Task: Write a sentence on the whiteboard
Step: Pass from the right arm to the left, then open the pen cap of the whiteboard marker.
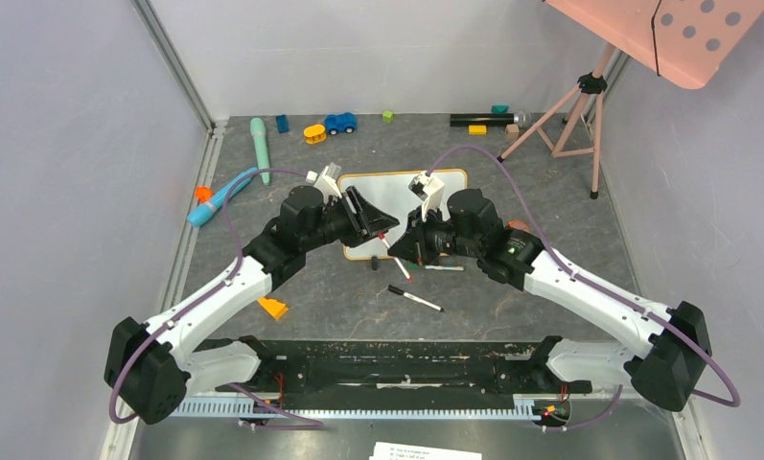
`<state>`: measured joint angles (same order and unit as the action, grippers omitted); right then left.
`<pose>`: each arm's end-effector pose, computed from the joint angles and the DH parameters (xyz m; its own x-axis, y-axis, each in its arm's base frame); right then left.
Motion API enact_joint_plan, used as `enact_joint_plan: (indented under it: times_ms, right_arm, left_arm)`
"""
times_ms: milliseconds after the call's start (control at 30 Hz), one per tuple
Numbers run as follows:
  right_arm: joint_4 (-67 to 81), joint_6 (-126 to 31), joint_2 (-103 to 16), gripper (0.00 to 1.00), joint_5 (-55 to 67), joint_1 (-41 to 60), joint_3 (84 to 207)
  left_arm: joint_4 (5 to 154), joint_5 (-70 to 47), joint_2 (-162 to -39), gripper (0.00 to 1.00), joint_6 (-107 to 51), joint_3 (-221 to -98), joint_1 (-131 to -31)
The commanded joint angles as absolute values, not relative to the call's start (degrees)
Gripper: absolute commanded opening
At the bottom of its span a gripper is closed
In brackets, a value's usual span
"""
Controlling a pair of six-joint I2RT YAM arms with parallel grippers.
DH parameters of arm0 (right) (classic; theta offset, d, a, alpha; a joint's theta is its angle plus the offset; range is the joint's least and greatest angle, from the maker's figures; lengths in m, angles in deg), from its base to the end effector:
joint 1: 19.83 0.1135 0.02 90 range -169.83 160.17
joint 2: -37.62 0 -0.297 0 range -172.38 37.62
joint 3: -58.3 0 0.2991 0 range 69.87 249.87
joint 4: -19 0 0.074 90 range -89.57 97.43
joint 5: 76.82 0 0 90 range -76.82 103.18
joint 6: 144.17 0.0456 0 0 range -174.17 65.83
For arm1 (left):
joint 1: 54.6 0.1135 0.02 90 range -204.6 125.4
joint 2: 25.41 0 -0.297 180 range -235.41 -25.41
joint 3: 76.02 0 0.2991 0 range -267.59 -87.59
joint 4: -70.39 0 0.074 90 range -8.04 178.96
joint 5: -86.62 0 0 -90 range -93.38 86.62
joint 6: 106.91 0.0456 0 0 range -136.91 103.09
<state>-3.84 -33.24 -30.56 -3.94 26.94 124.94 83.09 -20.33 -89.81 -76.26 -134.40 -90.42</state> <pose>0.2064 0.2392 0.3326 -0.5784 -0.1169 -0.8073 -0.7209 0.5364 0.4389 0.2359 -0.1867 0.3122 -0.8069 -0.4325 -0.4023 0.1756 0.4746 -0.8625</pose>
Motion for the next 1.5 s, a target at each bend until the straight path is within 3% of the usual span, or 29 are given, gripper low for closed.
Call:
enact_joint_plan:
  times_ms: [0,200,367,433,500,567,633,667,700,767,833,933,1067,1467]
  right_arm:
    - [-2.90,-34.28,-30.56,0.00,-3.79,27.06,127.33]
    - [-4.13,-34.40,-30.28,0.00,-2.80,26.93,127.17]
    - [-4.27,-34.09,-30.18,0.00,-2.81,26.76,126.71]
    - [-4.26,-33.96,-29.98,0.00,-2.73,26.75,126.57]
    - [-4.26,-33.96,-30.01,0.00,-2.72,26.76,126.65]
    - [-4.26,-33.93,-29.99,0.00,-2.65,26.76,126.85]
    - [-4.26,-33.77,-29.89,0.13,-2.02,26.75,127.13]
    - [-4.26,-33.54,-29.81,0.27,-1.54,26.72,127.32]
    - [-4.28,-33.40,-29.67,0.51,-1.00,26.63,127.53]
    - [-3.97,-32.43,-28.76,0.76,0.80,26.27,128.19]
    - [-1.29,-30.66,-27.17,0.85,1.76,25.52,128.10]
    - [7.43,-25.91,-24.13,0.88,3.20,23.56,126.17]
    - [21.09,-14.02,-23.10,0.83,6.38,22.42,122.71]
    - [27.46,-4.96,-28.92,0.71,4.38,21.55,123.84]
  left_arm:
    - [83.18,-19.80,-88.20,0.56,-75.76,-135.99,-90.34]
    - [84.51,-18.46,-87.40,0.37,-74.74,-136.20,-90.29]
    - [84.69,-17.91,-86.54,0.30,-74.48,-135.69,-90.29]
    - [84.76,-17.63,-86.17,0.20,-74.43,-135.34,-90.29]
    - [84.77,-17.63,-86.19,0.02,-74.78,-135.05,-90.31]
    - [84.77,-17.72,-86.32,0.02,-75.02,-134.97,-90.30]
    - [84.55,-17.50,-86.52,0.02,-75.32,-135.13,-90.29]
    - [84.60,-17.10,-86.54,0.02,-75.67,-135.37,-90.29]
    - [84.68,-16.19,-86.30,0.02,-76.59,-135.68,-90.21]
    - [83.98,-13.19,-85.21,0.02,-79.54,-136.46,-89.52]
    - [82.99,-10.08,-83.72,0.02,-82.86,-137.29,-87.86]
    - [79.19,-8.58,-82.93,0.02,-89.08,-138.33,-83.91]
    - [75.18,-9.73,-84.68,0.02,-99.25,-139.01,-79.98]
    - [68.15,-11.47,-85.88,0.02,-106.87,-137.08,-79.57]
